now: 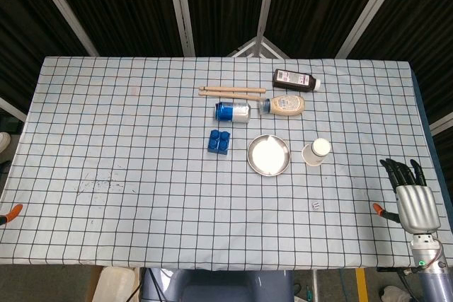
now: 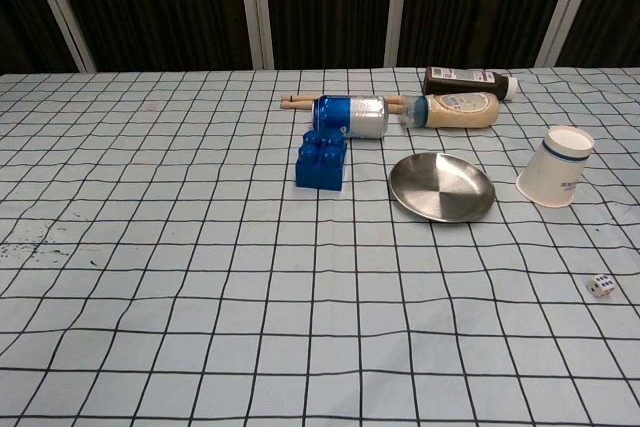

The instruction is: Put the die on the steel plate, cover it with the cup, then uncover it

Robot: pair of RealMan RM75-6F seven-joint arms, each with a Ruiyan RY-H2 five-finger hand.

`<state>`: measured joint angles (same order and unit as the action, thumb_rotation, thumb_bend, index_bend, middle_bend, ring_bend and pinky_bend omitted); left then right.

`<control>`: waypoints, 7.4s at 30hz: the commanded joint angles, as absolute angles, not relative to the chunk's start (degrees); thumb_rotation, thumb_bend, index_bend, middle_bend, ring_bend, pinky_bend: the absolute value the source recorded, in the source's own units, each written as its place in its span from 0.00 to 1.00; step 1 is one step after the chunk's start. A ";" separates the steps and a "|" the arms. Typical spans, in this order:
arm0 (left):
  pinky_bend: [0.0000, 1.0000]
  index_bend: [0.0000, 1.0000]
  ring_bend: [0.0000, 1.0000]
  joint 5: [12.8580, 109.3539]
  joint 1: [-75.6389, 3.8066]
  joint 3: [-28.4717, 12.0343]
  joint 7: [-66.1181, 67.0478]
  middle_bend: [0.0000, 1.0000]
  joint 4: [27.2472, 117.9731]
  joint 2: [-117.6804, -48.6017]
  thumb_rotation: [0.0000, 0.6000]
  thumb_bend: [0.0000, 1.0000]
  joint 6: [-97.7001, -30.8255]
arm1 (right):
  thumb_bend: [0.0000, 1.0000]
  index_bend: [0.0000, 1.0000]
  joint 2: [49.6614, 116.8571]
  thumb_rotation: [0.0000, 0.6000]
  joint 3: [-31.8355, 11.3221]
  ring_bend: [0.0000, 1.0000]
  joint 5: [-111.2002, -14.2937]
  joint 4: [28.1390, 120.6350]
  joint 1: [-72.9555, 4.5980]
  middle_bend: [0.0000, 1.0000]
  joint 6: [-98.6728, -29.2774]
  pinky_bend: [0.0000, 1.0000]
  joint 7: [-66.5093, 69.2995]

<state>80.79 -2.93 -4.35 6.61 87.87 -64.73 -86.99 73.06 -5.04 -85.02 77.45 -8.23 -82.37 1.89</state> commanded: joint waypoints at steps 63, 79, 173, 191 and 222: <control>0.26 0.17 0.06 81.87 -2.41 -6.02 2.25 0.02 85.69 -65.23 1.00 0.27 -90.19 | 0.13 0.36 82.04 1.00 -2.28 0.19 -84.75 87.29 -14.57 0.15 -69.02 0.05 -5.72; 0.26 0.17 0.06 81.80 -2.79 -5.72 3.96 0.02 85.83 -65.61 1.00 0.27 -89.20 | 0.18 0.44 83.90 1.00 -2.22 0.20 -83.71 82.38 -15.09 0.16 -68.67 0.05 -3.34; 0.26 0.18 0.06 79.74 -4.04 -5.65 9.41 0.02 85.37 -67.48 1.00 0.27 -86.67 | 0.36 0.51 86.25 1.00 -1.19 0.21 -81.62 73.31 -18.42 0.17 -63.39 0.05 0.66; 0.26 0.19 0.06 79.73 -4.10 -5.58 9.75 0.02 85.38 -67.62 1.00 0.27 -86.61 | 0.44 0.58 86.15 1.00 -1.27 0.21 -81.74 73.34 -18.90 0.18 -63.10 0.05 1.02; 0.26 0.19 0.06 80.45 -3.39 -5.52 6.27 0.02 86.10 -66.03 1.00 0.27 -87.55 | 0.46 0.58 77.10 1.00 -3.73 0.21 -84.98 92.74 -18.85 0.18 -70.60 0.05 -9.82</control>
<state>80.48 -3.41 -5.49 6.34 86.07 -66.07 -87.54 77.65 -2.78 -85.34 91.22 -17.79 -71.51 -8.43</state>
